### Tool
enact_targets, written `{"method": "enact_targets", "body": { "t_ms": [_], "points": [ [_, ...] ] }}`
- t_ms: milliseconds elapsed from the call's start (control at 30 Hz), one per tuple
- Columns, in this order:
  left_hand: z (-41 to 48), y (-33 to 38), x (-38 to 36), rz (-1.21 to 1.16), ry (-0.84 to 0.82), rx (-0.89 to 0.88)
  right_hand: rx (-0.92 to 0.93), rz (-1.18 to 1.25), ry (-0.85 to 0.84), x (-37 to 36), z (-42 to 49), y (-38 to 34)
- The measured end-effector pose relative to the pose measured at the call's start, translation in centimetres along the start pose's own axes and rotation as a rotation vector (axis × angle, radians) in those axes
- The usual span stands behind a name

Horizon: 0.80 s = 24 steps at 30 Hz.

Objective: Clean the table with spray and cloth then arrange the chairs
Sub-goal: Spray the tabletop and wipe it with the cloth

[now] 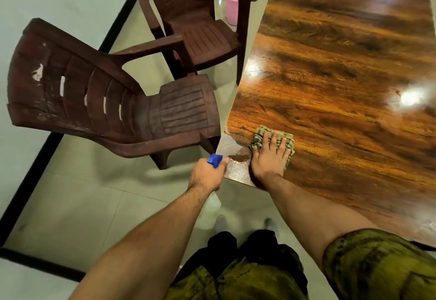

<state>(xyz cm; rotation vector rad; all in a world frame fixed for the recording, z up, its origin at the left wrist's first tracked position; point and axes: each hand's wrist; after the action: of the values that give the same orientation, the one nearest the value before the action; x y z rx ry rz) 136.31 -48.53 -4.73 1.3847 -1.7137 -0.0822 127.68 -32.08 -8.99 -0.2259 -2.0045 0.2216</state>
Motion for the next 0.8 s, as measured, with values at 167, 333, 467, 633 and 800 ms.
{"method": "enact_targets", "body": {
  "t_ms": [167, 333, 467, 633, 800],
  "points": [
    [0.8, -0.6, 1.4, -0.041, 0.03, 0.016, 0.742, -0.259, -0.226, -2.2, -1.9, -4.8],
    [1.3, -0.1, 2.3, -0.081, 0.04, -0.001, 0.809, -0.305, -0.187, -0.1, 2.5, -2.0],
    [1.1, -0.1, 2.8, -0.138, 0.054, -0.047, 0.314, -0.116, -0.083, 0.0, 4.6, -6.3],
    [1.5, 0.6, 2.4, -0.107, 0.072, -0.077, 0.737, -0.307, -0.201, -1.9, 0.2, -5.6],
    [0.9, 3.4, -0.5, -0.06, -0.019, -0.132, 0.9, -0.338, -0.234, -2.7, -3.3, 0.3]
  ]
}}
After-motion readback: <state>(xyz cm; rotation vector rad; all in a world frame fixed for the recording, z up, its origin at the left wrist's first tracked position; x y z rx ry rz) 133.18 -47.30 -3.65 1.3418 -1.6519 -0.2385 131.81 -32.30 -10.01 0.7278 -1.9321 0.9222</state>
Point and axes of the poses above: each hand's wrist, its own z-axis towards the middle knuckle, its own x-axis out of the back of the hand, y = z × x, and after that the axes turned 3 degrees about z, right-handed
